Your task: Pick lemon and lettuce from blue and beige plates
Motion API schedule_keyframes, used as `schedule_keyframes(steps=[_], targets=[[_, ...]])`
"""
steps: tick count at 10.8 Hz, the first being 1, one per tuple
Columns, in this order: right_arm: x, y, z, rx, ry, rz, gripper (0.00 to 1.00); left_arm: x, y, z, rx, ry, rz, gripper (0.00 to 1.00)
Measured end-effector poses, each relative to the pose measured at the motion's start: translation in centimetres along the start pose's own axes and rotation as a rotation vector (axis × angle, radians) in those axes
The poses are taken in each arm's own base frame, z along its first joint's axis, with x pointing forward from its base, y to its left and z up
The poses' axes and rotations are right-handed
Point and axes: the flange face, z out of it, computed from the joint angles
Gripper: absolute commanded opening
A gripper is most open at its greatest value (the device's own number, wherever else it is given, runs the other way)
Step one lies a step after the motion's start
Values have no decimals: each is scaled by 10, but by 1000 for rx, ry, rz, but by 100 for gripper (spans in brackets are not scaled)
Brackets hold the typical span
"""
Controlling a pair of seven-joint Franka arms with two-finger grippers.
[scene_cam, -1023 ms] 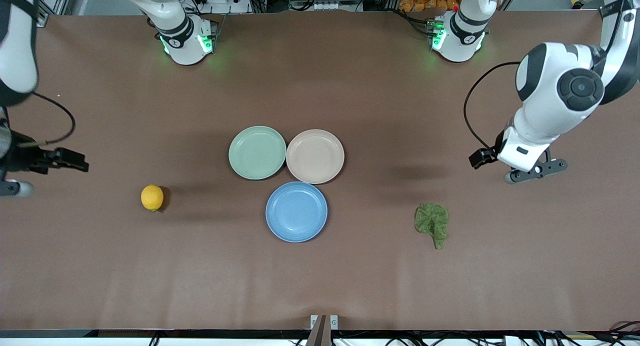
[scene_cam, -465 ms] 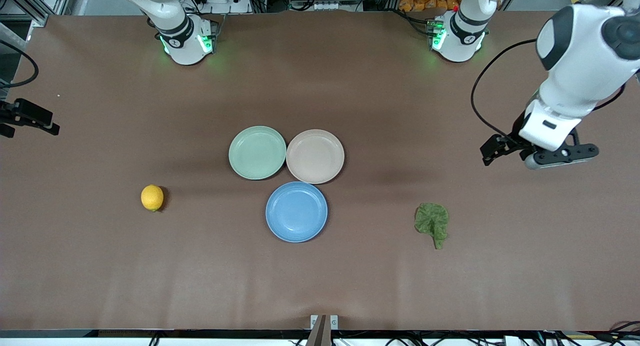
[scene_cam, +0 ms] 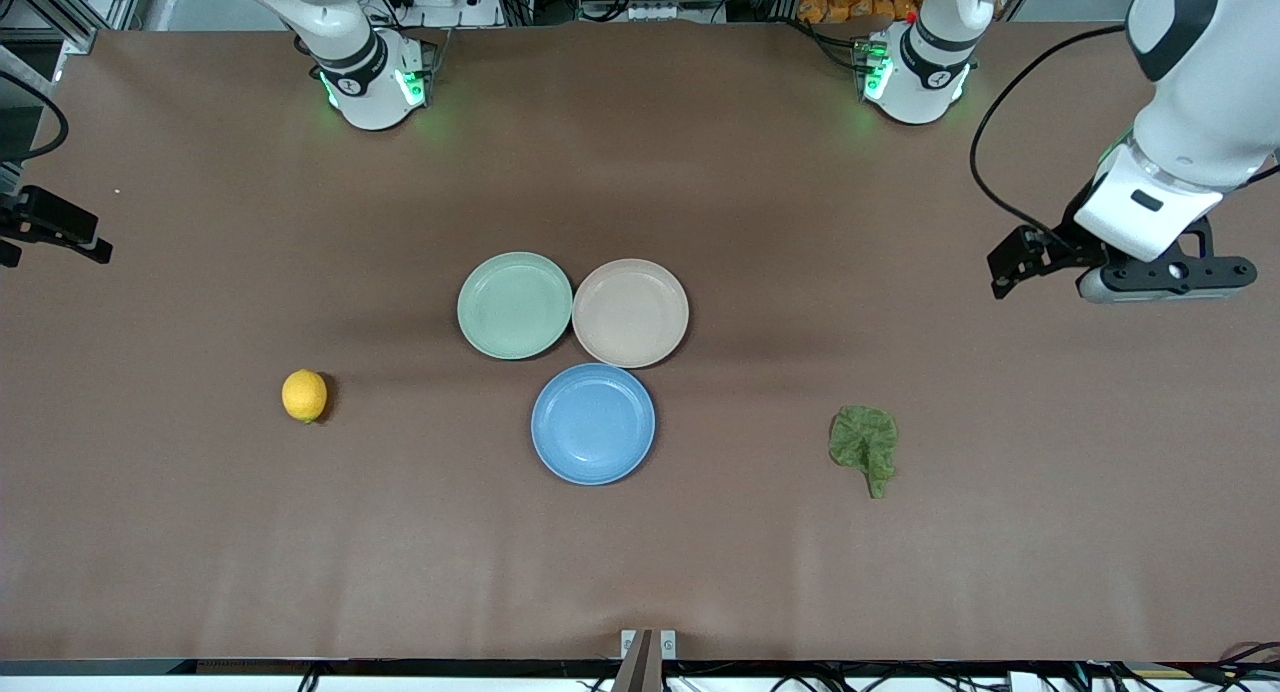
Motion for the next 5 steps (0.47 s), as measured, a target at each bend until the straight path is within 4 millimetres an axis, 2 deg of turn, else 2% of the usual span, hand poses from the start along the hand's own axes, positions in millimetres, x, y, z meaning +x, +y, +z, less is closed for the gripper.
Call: schedule_keyframes(steps=[2,5], targets=[[0,-4,-2,0,4,-6,100,-6,8,-20,7,-38,44,100],[0,-5,-4,0,8,-6,100,-11,0,-53,14,-71,59,100]])
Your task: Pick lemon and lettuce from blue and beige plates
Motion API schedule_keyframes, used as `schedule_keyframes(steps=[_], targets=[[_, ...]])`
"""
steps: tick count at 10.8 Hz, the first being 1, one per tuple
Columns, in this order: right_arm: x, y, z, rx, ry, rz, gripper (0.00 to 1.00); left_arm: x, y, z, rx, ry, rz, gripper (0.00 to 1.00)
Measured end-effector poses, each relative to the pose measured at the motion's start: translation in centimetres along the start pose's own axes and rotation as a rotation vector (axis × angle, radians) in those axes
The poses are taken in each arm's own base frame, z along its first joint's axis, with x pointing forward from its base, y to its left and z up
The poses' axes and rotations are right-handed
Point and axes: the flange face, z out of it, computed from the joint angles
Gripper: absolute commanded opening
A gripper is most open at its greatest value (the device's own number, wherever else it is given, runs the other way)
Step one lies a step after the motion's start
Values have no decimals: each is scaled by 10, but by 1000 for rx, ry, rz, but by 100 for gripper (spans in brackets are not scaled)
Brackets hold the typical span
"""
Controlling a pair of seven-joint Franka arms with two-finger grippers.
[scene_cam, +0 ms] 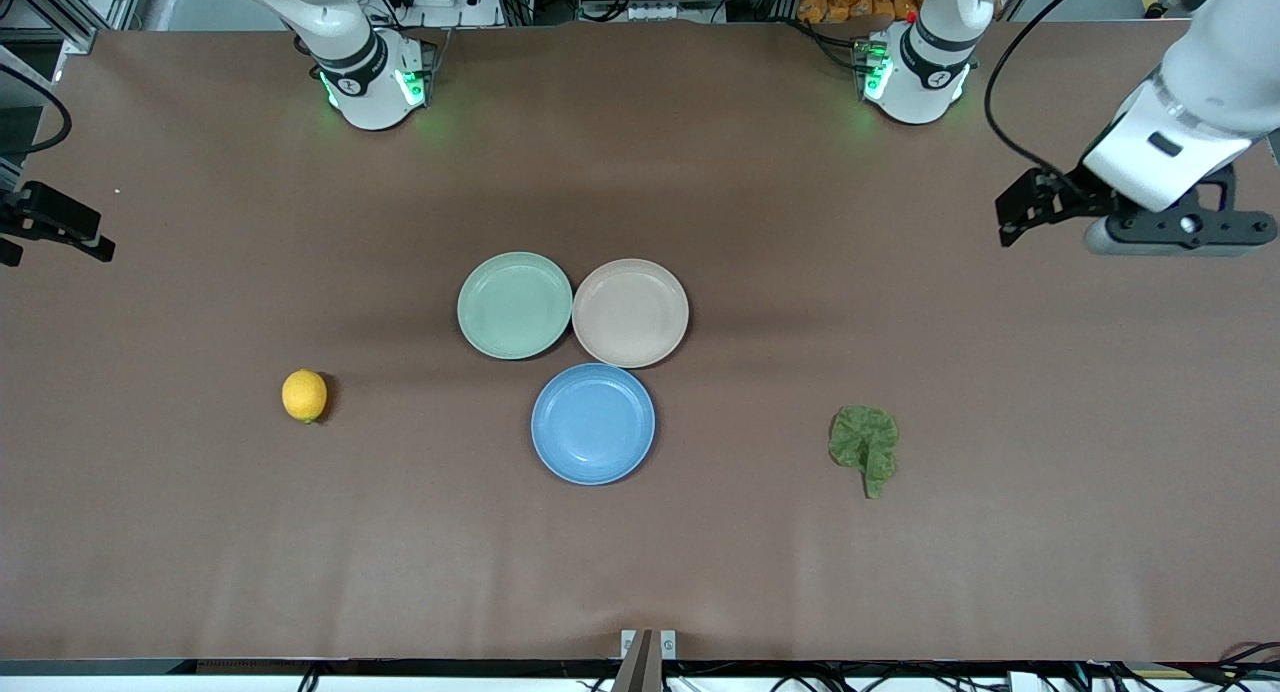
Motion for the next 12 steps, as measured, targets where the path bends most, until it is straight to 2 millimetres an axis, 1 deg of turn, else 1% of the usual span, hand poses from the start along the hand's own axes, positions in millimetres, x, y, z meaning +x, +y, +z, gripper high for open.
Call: schedule_keyframes(steps=[2,5,7,12], targets=[[0,0,0,0,1,0,100,-3,-5,-19,0,5,10,100],[0,-5,-4,0,10,-9,100,-4,-9,-40,-5,43,5,100],[1,-6,-5,0,10,-12,100,-3,-14,-44,-6,52,-2,100],[1,-8,-5,0,8,-14,100,-3,-14,-44,-6,52,5,100]])
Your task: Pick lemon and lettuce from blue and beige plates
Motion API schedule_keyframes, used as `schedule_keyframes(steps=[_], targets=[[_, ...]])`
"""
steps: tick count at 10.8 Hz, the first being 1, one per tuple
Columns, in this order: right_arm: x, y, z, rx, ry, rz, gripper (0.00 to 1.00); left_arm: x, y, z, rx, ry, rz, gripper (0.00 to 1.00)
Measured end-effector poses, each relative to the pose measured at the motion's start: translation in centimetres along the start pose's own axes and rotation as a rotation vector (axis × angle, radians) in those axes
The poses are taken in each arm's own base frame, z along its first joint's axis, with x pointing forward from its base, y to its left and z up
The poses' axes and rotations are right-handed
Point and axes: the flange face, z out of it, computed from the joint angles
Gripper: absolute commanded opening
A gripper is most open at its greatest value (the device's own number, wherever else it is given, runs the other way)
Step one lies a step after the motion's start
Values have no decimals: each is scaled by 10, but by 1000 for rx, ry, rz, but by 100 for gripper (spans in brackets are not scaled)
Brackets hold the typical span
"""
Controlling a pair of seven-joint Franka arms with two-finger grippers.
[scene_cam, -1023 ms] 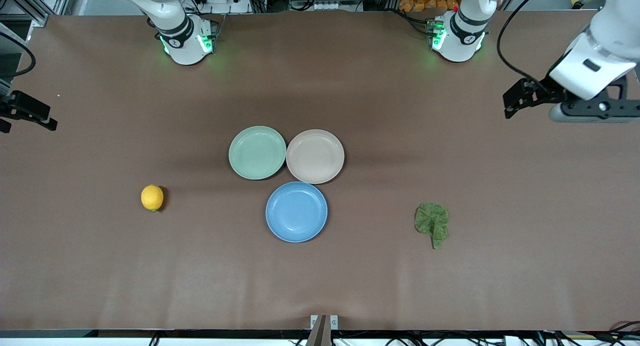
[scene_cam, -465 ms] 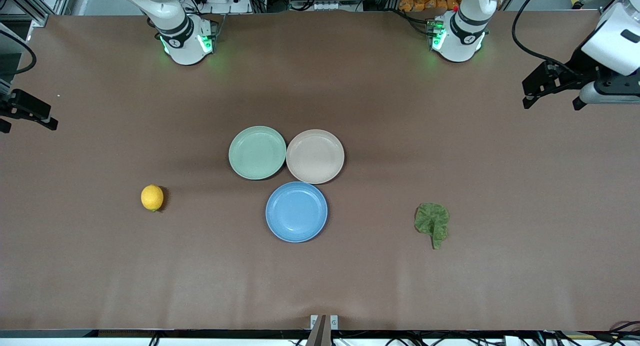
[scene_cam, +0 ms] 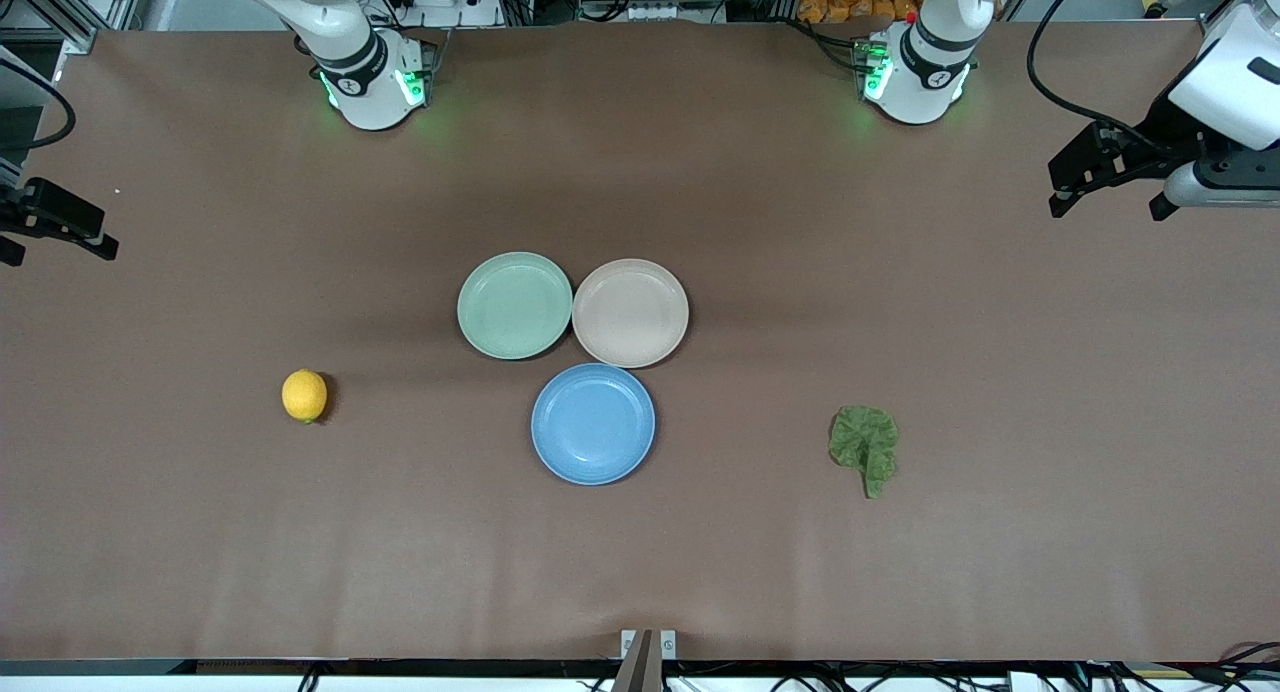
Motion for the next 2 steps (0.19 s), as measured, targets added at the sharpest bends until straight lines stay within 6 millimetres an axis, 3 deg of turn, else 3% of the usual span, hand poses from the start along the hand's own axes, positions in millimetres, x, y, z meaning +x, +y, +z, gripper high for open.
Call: schedule_keyframes(steps=[2], targets=[[0,0,0,0,0,0,100,0,1,0,0,0,2,100]])
